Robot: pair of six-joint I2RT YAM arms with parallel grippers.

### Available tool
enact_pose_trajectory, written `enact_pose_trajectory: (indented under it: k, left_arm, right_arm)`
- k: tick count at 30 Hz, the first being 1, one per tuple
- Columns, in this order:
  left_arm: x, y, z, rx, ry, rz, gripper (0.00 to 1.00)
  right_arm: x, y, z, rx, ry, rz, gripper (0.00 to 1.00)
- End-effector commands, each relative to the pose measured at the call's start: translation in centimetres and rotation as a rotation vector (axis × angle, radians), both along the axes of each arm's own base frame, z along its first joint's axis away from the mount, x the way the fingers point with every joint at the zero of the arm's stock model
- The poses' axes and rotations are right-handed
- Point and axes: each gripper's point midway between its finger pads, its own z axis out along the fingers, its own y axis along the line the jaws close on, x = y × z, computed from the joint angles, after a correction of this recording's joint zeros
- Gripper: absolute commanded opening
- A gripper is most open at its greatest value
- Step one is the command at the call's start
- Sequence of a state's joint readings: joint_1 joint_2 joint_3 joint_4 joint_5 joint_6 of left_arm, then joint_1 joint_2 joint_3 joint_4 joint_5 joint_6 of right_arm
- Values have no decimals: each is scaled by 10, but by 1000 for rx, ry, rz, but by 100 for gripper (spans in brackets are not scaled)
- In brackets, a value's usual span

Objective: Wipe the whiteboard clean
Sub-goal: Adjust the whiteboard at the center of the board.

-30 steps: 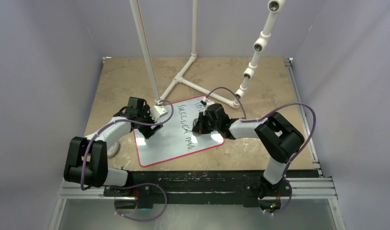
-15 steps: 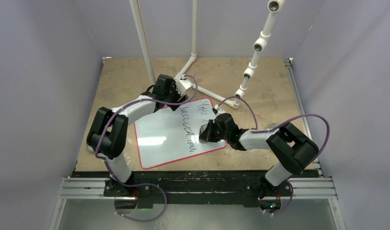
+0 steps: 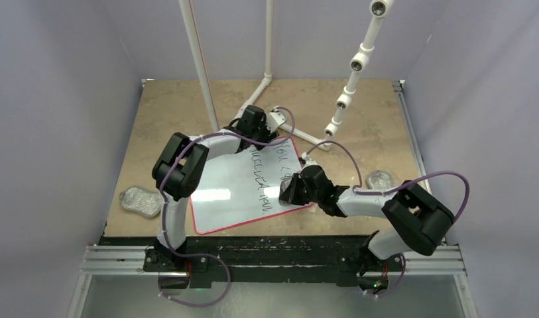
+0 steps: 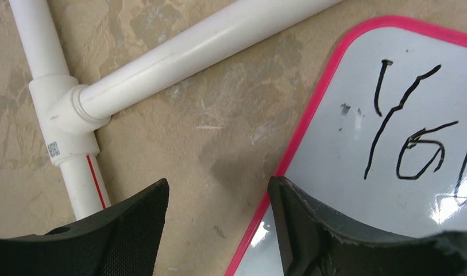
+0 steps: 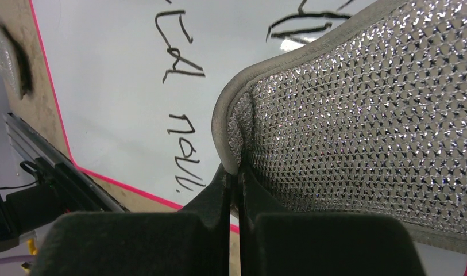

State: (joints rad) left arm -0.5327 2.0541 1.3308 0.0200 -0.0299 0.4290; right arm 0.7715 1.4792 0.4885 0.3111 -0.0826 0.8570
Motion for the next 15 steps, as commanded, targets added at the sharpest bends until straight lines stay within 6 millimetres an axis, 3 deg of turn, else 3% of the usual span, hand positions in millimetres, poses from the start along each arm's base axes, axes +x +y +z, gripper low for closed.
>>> enact_pose_trajectory:
  k: [1,5,15]
  left_arm:
    - [-2,-20,-8,-1,8,-27,65]
    - [-32,-39,-24,-18,128,-125,64]
    - [-100,-57,-58,-47,412,-273,64]
  right_arm:
    - [-45,-26,-34,-120,137,-1,0]
    - [-58,-23,-35,-118,150,8,0]
    - [-68,6,-25,-101,131,84,0]
